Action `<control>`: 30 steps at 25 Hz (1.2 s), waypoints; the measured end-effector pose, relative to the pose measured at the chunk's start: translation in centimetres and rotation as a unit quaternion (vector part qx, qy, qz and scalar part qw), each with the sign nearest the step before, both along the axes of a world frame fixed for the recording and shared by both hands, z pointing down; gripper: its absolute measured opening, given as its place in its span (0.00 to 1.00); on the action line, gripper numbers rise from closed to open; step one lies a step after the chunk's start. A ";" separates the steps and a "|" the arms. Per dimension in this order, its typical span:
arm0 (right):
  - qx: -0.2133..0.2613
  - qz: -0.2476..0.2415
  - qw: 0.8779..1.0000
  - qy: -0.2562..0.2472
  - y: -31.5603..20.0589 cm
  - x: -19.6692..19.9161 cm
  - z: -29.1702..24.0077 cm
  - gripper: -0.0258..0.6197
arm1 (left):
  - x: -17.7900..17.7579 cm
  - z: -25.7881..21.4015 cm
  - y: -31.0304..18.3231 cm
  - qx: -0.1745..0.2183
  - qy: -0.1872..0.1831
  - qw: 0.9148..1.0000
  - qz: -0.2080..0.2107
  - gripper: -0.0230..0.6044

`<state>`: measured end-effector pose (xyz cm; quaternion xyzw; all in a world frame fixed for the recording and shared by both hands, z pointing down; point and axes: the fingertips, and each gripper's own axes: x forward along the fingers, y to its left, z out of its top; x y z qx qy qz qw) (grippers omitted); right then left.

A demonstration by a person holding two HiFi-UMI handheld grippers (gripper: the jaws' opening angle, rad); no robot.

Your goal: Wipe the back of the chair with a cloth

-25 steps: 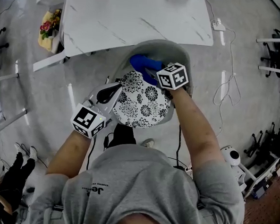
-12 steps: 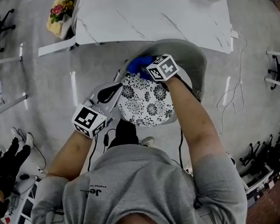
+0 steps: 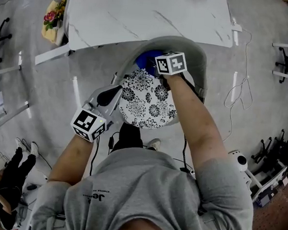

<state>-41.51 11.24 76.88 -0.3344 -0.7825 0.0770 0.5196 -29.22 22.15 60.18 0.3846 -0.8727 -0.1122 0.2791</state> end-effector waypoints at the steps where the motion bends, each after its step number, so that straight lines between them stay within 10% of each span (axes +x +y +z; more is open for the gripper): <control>1: 0.001 0.023 1.000 0.001 -1.1 -0.3 0.0 0.13 | -0.1 -0.1 -0.5 0.001 -0.001 1.000 0.006 0.13; 11: -0.003 0.246 0.969 0.005 -14.8 -0.7 -1.9 0.13 | -0.9 -0.8 -6.1 0.010 -0.005 0.998 0.068 0.13; 24: -0.013 0.372 0.928 0.005 -24.1 3.6 -4.4 0.13 | -0.5 -2.1 -11.6 0.023 -0.012 0.993 0.117 0.13; 27: -0.014 0.351 0.936 0.000 -23.9 3.8 -4.6 0.13 | -0.5 -2.2 -11.5 0.024 -0.014 0.993 0.112 0.13; 30: 0.004 0.239 0.971 -0.013 -21.3 3.7 -4.7 0.13 | -0.4 -1.9 -10.7 0.023 -0.011 0.995 0.098 0.13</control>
